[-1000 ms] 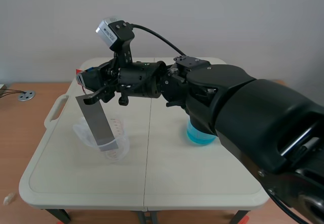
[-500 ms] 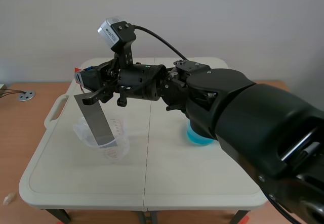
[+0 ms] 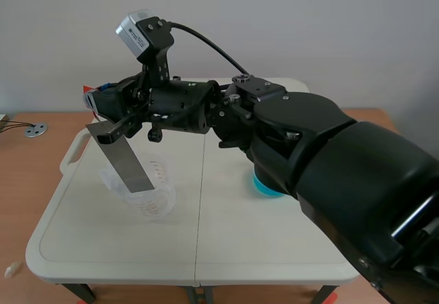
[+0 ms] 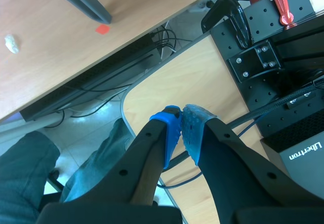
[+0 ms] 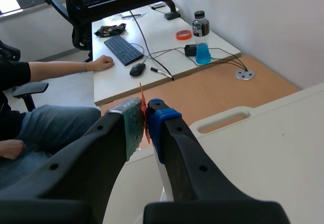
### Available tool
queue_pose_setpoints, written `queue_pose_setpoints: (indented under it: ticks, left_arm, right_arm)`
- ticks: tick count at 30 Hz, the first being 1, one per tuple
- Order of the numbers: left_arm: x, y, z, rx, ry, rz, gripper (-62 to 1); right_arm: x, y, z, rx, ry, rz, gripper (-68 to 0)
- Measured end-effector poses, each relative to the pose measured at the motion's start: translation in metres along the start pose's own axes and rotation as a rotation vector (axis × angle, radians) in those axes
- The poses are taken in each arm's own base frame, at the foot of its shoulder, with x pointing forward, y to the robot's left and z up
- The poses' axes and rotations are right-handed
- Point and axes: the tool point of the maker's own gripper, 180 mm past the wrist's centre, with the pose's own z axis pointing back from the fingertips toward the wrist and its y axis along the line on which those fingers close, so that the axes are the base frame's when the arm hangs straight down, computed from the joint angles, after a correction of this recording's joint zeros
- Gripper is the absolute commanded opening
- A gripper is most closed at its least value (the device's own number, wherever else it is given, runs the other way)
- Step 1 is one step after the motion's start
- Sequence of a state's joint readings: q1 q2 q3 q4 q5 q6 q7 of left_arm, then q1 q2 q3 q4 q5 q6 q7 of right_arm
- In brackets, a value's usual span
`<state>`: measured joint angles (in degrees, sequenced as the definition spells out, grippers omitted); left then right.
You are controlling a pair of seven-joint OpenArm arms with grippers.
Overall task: Hold the metal plate by the orange handle, dip it into the blue solution, take it out and point at it, then put the plate back in the beaker on the left.
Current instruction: 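Move the plate over the blue solution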
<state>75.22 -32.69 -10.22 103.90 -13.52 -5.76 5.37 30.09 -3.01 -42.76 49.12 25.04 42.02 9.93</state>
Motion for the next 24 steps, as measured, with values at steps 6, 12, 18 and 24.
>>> queue_pose_setpoints:
  ticks: [6,12,18,24]
  left_arm:
    - [0.000,0.000,0.000,0.000,0.000,0.000,-55.1]
    - [0.000,0.000,0.000,0.000,0.000,0.000,-55.1]
    - [0.000,0.000,0.000,0.000,0.000,0.000,-55.1]
    - [0.000,0.000,0.000,0.000,0.000,0.000,-55.1]
  right_arm:
    - [0.015,0.008,0.010,0.020,-0.002,0.076,-66.2]
    - [0.024,0.013,0.016,0.033,0.023,0.139,-66.2]
    - [0.045,0.021,0.018,0.055,-0.006,0.181,-66.2]
    - [0.060,0.028,0.024,0.067,-0.007,0.208,-66.2]
